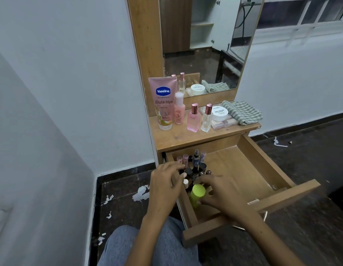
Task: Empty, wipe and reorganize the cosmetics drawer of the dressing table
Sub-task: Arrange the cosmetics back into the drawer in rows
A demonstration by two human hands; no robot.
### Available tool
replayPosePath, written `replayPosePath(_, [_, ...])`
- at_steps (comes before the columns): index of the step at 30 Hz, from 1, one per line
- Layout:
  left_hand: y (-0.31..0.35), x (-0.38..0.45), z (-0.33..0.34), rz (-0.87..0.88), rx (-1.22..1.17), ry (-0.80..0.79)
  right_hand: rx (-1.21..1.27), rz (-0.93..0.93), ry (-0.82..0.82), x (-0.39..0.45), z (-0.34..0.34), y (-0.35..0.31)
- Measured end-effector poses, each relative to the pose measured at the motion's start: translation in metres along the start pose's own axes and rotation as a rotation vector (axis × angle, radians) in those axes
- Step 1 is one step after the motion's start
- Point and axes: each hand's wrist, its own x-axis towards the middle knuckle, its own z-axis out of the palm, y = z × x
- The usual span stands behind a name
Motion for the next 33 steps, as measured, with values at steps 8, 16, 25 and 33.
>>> replayPosePath(8, [0.002,0.008,0.002,0.018,0.047,-0.001,-0.025,-0.046,0.008,0.006,0.012,-0.001])
replayPosePath(16, [0.006,0.033,0.007,0.089,0.414,-0.158,0.042,0.032,0.184,0.016,-0.023,0.004])
replayPosePath(25, [-0.012,0.051,0.027,0.070,0.710,-0.320,0.083,0.027,0.697,0.100,-0.037,-0.004])
replayPosePath(33, [-0.014,0.049,0.030,0.080,0.673,-0.269,-0.185,0.135,0.696,0.138,-0.035,-0.015])
